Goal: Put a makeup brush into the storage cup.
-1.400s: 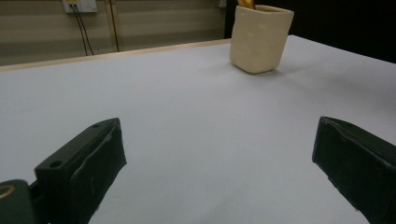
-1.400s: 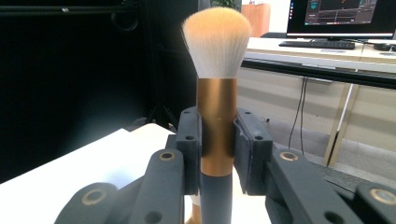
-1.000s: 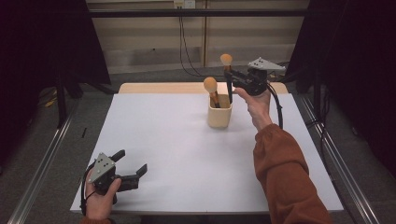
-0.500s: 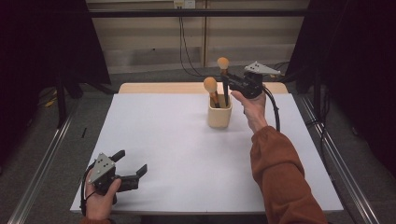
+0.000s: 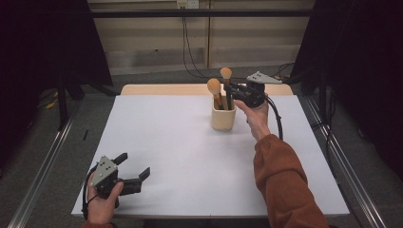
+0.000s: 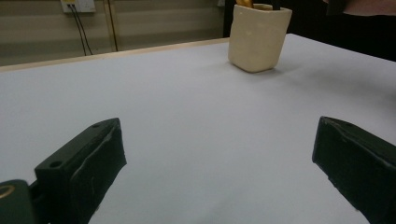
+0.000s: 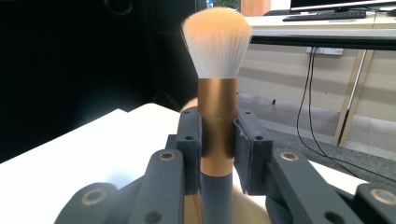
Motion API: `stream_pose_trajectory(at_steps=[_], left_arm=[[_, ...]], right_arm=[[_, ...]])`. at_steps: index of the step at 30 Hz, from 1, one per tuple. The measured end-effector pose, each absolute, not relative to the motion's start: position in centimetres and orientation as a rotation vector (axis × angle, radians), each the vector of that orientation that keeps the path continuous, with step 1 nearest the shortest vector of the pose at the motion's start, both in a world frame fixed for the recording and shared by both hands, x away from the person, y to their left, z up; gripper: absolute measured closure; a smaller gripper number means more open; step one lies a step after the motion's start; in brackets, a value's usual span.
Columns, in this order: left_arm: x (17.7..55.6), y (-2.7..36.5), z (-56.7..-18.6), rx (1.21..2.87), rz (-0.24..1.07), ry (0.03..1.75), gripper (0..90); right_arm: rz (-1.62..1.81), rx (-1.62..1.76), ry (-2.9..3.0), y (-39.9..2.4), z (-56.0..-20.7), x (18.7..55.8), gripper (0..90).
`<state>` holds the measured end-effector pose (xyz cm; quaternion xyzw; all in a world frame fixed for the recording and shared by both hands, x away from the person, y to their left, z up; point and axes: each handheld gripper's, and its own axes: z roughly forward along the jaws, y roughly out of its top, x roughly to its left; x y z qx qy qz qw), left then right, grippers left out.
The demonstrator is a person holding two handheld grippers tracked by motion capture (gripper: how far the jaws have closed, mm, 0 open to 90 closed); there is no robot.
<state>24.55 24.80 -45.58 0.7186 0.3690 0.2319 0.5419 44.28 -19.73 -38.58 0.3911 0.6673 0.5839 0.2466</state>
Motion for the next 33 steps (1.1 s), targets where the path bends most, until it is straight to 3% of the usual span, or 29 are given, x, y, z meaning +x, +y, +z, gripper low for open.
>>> stream_pose_trajectory(at_steps=[33], left_arm=[[24.6,24.8,-45.6,1.723,0.554,0.874,2.4]], right_arm=[[1.521,1.113,1.914,-19.7,-42.1,43.8,72.5]])
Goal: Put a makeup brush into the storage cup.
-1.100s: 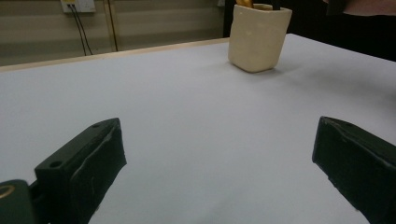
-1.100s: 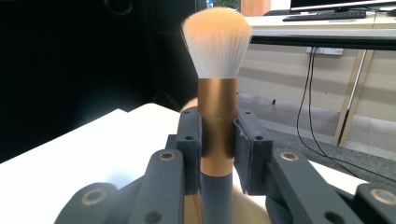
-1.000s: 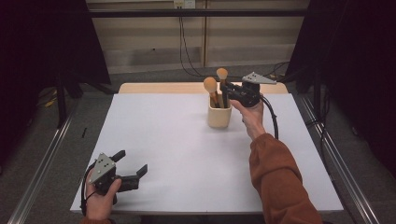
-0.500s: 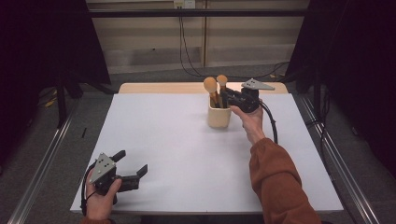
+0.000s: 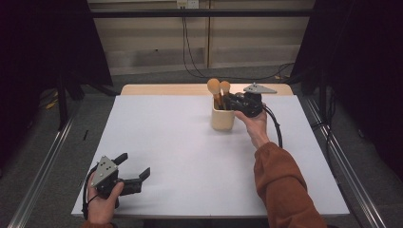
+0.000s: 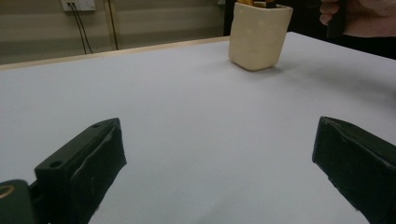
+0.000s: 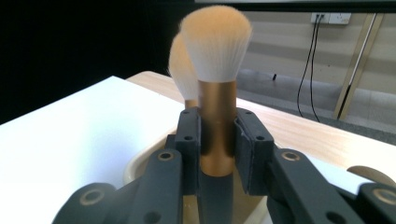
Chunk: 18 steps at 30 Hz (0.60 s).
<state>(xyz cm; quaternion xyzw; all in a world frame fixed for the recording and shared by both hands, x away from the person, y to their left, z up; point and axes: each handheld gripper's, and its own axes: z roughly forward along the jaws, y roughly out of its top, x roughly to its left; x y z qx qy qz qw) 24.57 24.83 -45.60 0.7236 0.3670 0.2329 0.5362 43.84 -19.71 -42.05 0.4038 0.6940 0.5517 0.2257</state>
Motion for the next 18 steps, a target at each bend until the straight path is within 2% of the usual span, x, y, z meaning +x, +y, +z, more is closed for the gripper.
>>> stream_pose_trajectory(at_steps=[6,11,13,15,17,18], left_arm=[[24.6,24.82,-45.63,1.716,0.553,0.879,2.4],[24.7,24.76,-45.64,1.713,0.55,0.884,2.4],[24.73,24.72,-45.63,1.716,0.55,0.884,2.4],[24.78,24.69,-45.64,1.717,0.549,0.883,2.4],[24.81,24.68,-45.63,1.715,0.551,0.886,2.4],[24.82,24.68,-45.61,1.712,0.55,0.888,2.3]], right_arm=[[1.527,1.111,1.916,-19.87,-41.94,43.83,68.0],[1.528,1.117,1.916,-20.15,-42.05,43.74,58.1],[1.532,1.125,1.909,-20.22,-42.04,43.71,51.4],[1.527,1.11,1.909,-20.23,-41.96,43.52,50.9],[1.527,1.105,1.911,-20.21,-41.92,43.32,45.2],[1.535,1.1,1.915,-20.22,-41.9,43.22,45.1]])
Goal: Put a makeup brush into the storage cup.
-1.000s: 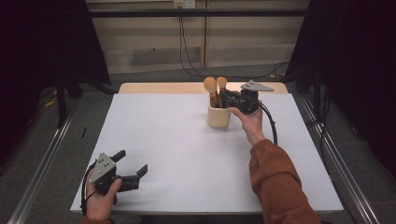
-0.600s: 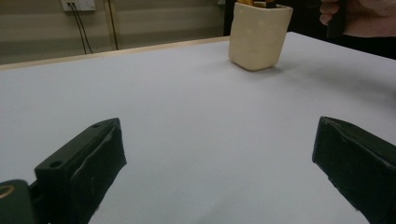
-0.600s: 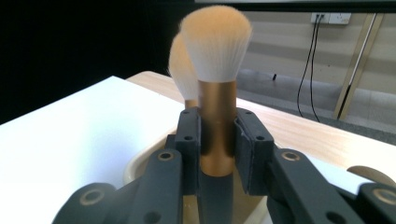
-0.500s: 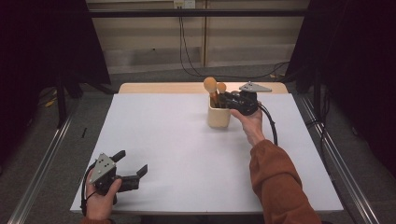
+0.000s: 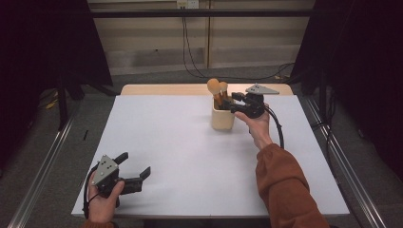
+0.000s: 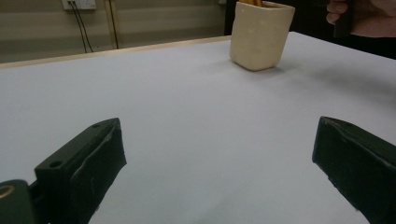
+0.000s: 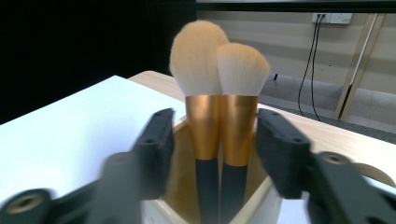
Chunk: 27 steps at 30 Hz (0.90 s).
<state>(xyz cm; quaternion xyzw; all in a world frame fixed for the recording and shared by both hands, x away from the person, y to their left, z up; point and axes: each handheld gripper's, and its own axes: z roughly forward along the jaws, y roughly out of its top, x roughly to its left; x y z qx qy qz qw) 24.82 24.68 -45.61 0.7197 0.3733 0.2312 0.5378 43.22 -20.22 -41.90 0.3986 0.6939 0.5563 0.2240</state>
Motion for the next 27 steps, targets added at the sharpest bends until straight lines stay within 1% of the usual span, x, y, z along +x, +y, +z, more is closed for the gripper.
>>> stream_pose_trajectory(at_steps=[1,3,5,6,7,9,12,16,27], left_arm=[[24.8,24.7,-45.6,1.712,0.552,0.89,2.4],[25.0,24.6,-45.6,1.711,0.549,0.894,2.3],[25.1,24.5,-45.6,1.711,0.55,0.896,2.4],[25.1,24.5,-45.6,1.711,0.548,0.894,2.4],[25.1,24.5,-45.6,1.713,0.546,0.891,2.4],[25.1,24.4,-45.6,1.712,0.546,0.896,2.4],[25.2,24.5,-45.7,1.707,0.545,0.896,2.4],[25.2,24.5,-45.7,1.711,0.548,0.893,2.4],[24.9,24.7,-45.6,1.697,0.554,0.895,2.4]], right_arm=[[1.532,1.093,1.927,-20.2,-41.9,43.1,43.3],[1.523,1.098,1.944,-20.2,-41.9,42.9,32.6],[1.526,1.101,1.947,-20.3,-41.8,42.8,26.0],[1.53,1.098,1.944,-20.4,-41.8,42.7,20.9],[1.534,1.102,1.943,-20.5,-41.7,42.6,18.3],[1.532,1.106,1.932,-20.8,-41.7,42.3,17.6],[1.542,1.125,1.925,-21.1,-41.6,41.9,11.0],[1.548,1.137,1.914,-21.5,-41.6,41.1,9.2],[1.527,1.129,1.895,-21.5,-41.4,39.2,8.4]])
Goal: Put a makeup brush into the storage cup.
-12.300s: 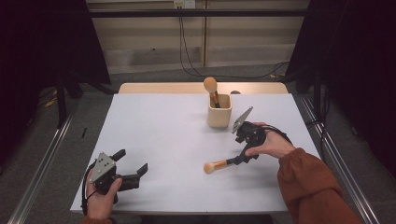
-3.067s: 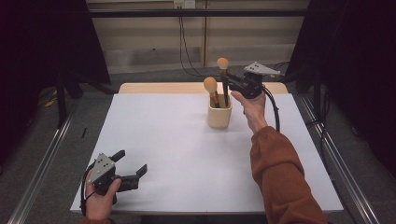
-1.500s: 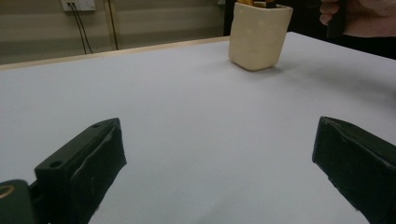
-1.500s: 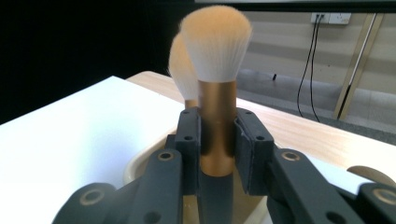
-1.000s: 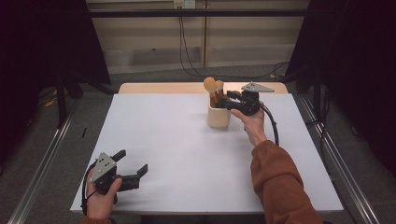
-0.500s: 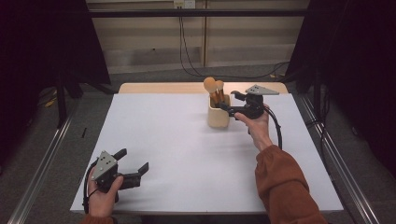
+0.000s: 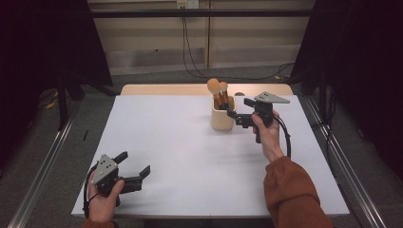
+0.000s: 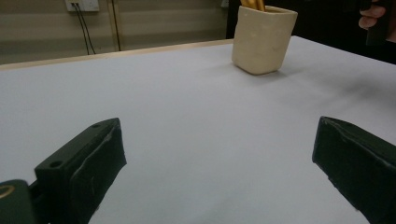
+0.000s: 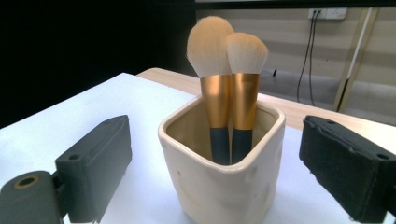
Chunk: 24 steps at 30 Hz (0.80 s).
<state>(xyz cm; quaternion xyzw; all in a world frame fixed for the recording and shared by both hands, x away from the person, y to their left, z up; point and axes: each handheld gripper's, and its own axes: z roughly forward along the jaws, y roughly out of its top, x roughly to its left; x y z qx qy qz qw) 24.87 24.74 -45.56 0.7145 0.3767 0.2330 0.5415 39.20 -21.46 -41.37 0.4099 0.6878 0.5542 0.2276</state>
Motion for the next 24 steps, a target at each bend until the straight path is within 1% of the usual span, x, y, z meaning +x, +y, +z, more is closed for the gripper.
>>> stream_pose_trajectory(at_steps=[8,24], left_arm=[[24.7,24.8,-45.5,1.704,0.554,0.881,2.3],[24.7,24.5,-45.5,1.704,0.547,0.874,2.4]], right_arm=[[1.517,1.096,1.899,-21.2,-41.4,37.1,2.2],[1.479,1.119,1.814,-23.5,-41.8,33.9,1.7]])
